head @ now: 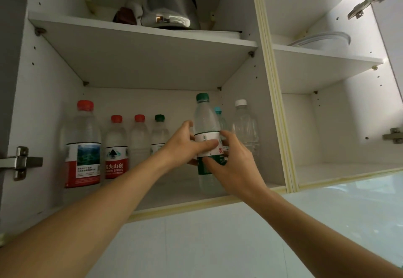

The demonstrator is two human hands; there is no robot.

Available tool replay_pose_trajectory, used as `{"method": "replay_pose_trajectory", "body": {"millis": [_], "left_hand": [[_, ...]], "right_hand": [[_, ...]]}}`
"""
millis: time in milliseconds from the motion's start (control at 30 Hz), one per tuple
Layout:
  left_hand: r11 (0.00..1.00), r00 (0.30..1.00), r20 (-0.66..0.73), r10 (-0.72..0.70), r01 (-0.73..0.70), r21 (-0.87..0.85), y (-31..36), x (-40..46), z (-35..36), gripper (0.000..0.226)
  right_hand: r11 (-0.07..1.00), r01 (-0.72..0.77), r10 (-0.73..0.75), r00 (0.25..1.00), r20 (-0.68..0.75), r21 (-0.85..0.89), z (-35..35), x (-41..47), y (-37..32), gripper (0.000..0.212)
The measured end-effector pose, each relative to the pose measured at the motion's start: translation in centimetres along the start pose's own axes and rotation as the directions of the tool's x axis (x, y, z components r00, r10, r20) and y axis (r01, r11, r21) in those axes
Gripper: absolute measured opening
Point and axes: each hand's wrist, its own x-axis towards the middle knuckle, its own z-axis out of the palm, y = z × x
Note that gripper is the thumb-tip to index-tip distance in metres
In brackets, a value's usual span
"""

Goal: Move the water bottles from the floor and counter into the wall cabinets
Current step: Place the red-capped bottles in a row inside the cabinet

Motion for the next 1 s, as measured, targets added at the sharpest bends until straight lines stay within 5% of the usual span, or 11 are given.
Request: {"method": "replay_pose_trajectory", "body": {"millis": [333, 567, 833, 1000], "left_hand": [[0.990, 0.991, -0.063, -0.117, 0.121, 0.070, -2.1, 0.4, -2.2, 0.059], [0.992, 0.986, -0.131, -0.101, 0.111, 0.067, -3.1, 0.5, -2.7, 0.049], [0.979, 0.976, -0.191, -0.109, 0.139, 0.150, -4.1, 0.7, -3.4, 0.057], [0.961, 0.969, -0.215, -0.124, 0.171, 0.217, -4.5, 1.2, -3.4, 0.060]], "right_hand": [[0.963, 0.137, -0.133, 0.991, 0.034, -0.232, -2.1, 7.5, -3.0, 0.076], [0.976, -0.130, 0.171, 0.956, 0.240, -0.176, -0.4, 12.6, -4.0, 0.101], [0.877, -0.349, 0.436, 0.867, 0.242, -0.330, 3.7, 10.4, 0.3, 0.104], [0.907, -0.376, 0.415, 0.871, 0.263, -0.189, 4.2, 9.9, 1.6, 0.079]]}}
